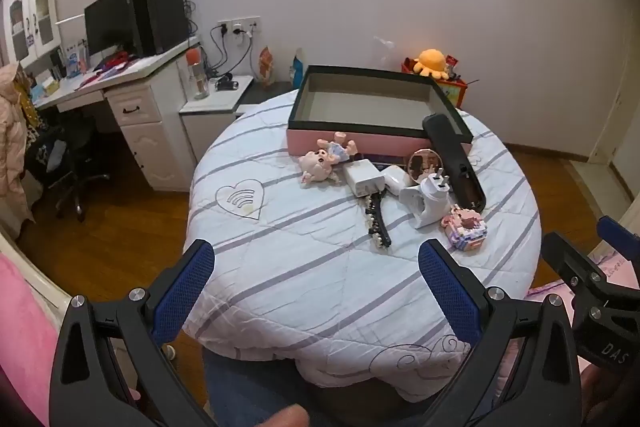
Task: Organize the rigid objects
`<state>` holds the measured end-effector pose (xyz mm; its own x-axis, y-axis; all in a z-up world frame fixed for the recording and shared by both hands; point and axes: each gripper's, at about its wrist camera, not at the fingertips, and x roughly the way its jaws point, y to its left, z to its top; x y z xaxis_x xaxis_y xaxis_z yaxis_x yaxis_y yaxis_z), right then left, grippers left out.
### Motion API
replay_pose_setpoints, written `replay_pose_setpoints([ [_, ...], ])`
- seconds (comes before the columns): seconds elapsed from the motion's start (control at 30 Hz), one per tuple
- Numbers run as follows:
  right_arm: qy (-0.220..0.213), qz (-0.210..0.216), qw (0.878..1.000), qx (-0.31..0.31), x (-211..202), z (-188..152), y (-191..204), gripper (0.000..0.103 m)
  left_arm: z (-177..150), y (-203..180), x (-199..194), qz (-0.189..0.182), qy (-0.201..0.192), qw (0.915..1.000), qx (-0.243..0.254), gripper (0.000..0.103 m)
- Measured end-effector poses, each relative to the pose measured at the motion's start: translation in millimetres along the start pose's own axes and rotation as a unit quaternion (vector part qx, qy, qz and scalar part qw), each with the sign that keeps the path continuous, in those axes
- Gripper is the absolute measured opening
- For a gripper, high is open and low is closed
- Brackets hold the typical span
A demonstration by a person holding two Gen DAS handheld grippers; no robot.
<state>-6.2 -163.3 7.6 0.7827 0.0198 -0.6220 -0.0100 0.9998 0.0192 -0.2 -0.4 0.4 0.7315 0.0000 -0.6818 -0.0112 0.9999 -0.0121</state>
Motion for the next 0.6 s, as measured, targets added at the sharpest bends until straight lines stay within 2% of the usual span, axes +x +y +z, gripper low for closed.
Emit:
replay_pose_setpoints([
  [0.1, -0.003, 0.001, 1.000, 0.002, 1.5, -0.3, 2.0, 0.103, 2.1, -2.5, -2.7, -0.001, -0.019, 0.9997, 0.013, 0.103],
  [0.13, -0.003, 0.001, 1.000, 0.002, 2.2, -0.2, 2.6, 0.103, 0.1, 4.8, -6.6, -0.007, -0.029, 0.9995, 0.000, 0.103],
  [0.27, -0.002, 0.001, 1.000, 0.002, 3.5, 3.8, 3.3, 0.103, -1.2, 4.1, -11.6, -0.001, -0.043, 0.9991, 0.005, 0.103],
  [0.4, 0.000, 0.001, 1.000, 0.000, 4.5, 10.4, 4.9, 0.103, 9.2, 1.4, -8.9, 0.011, -0.034, 0.9993, 0.007, 0.103],
  [0.6, 0.002, 0.001, 1.000, -0.007, 6.6, 7.6, 17.5, 0.103, 7.1, 13.2, -2.1, 0.005, -0.022, 0.9996, -0.017, 0.103],
])
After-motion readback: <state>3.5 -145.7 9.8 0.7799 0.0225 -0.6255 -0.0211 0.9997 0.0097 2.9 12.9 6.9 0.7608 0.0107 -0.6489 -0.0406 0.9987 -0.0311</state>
